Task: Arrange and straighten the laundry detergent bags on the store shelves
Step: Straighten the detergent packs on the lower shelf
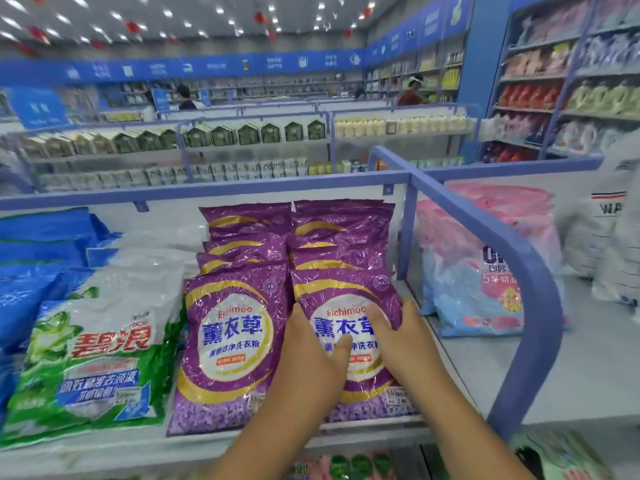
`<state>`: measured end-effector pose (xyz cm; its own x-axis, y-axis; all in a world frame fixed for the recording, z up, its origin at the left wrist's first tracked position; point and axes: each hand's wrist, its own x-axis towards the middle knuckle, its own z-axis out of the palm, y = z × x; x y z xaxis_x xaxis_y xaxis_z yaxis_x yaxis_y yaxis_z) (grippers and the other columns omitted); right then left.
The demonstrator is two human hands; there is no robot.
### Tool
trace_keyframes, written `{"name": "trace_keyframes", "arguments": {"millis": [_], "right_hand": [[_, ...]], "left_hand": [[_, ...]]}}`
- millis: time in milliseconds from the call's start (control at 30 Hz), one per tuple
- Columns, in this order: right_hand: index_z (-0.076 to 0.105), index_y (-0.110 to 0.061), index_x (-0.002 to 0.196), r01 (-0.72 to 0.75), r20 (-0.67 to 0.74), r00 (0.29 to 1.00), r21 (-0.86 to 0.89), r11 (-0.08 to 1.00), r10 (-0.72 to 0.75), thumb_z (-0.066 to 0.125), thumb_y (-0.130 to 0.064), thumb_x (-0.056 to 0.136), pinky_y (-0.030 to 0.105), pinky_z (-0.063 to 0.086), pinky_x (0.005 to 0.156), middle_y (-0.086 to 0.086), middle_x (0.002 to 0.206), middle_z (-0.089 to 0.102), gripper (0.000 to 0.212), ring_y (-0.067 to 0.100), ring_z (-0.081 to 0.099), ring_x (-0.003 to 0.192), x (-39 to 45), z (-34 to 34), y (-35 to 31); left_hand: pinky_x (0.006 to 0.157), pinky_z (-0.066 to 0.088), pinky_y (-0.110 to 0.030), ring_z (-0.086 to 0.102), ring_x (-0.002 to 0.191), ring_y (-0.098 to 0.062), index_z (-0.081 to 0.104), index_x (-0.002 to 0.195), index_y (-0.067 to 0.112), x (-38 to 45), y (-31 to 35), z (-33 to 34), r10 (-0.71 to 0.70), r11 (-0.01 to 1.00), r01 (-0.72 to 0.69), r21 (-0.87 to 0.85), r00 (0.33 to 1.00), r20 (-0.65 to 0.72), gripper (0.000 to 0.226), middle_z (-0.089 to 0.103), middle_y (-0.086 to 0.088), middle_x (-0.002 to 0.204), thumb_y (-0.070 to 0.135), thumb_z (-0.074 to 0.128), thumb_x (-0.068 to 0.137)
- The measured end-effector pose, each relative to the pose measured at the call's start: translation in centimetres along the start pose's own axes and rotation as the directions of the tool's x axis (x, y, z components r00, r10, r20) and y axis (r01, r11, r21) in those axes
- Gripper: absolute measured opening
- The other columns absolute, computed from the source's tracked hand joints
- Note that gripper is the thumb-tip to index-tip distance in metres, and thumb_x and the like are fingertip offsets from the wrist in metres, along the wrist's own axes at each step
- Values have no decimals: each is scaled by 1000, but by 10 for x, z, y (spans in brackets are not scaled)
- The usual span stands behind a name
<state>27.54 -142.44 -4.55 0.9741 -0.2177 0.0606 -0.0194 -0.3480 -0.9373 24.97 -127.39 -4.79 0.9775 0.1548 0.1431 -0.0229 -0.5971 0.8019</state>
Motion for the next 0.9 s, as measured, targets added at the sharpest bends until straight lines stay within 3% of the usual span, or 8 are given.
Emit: {"name": "trace_keyframes", "arguments": {"millis": [67,133,267,433,633,767,833,900], "right_hand": [[58,-39,104,25,-31,999,0,1000,-25,60,-50,94,17,50,69,-21,95,66,15,-6,62,84,2,1,0],[62,-40,90,40,-49,998,-8,999,-41,60,-47,95,12,44,61,-23,85,68,9,-7,64,79,7,0,-1],[68,-33,97,1,-31,1000,32,999,0,61,-50,94,5,42,51,-20,84,72,19,-14,63,69,17,2,-10],[64,-24,102,82,-132,989,62,995,-73,62,-44,95,3,42,53,-13,89,70,21,-18,60,70,16,7,-20],[55,-29,97,177,-282,940,-79,981,-192,53,-53,97,29,47,72,-11,92,67,25,9,65,87,25,15,-28],[50,-25,117,81,-264,953,-246,966,-147,44,-55,100,32,40,76,-2,112,63,35,24,62,105,16,27,-13],[46,-20,132,100,-287,939,-306,947,-192,46,-51,100,36,45,84,3,127,59,45,27,58,116,14,28,-13],[41,-16,142,132,-349,895,-392,911,-279,49,-44,100,43,45,98,7,137,51,52,28,50,126,5,27,-21]], "left_hand": [[110,46,-43,50,135,-20,21,151,28,8,-3,10,-26,997,22,-70,998,-65,91,48,0,149,65,60,78],[107,48,-44,53,131,-21,20,148,35,16,-2,13,-52,993,39,-113,992,-116,92,49,-3,147,71,57,72],[112,42,-45,48,135,-25,24,153,18,24,7,15,-28,986,-9,-166,975,-220,88,46,-6,150,49,72,85],[108,48,-43,51,133,-20,24,151,28,28,9,13,32,968,-96,-232,963,-268,83,44,-1,150,56,65,84],[99,37,-8,43,132,-7,22,153,25,40,8,6,127,947,-191,-260,962,-242,77,32,4,152,43,65,92],[118,27,-31,31,144,-24,19,157,14,38,-1,3,167,983,-175,-56,978,-122,79,30,-9,156,42,60,96],[125,16,-35,8,155,-24,7,160,15,31,7,-5,145,989,-146,-14,989,-39,83,5,-10,167,45,54,99],[127,8,-32,-12,155,-12,5,161,22,20,11,-24,220,975,-220,33,975,-4,77,-16,5,168,45,48,102]]}}
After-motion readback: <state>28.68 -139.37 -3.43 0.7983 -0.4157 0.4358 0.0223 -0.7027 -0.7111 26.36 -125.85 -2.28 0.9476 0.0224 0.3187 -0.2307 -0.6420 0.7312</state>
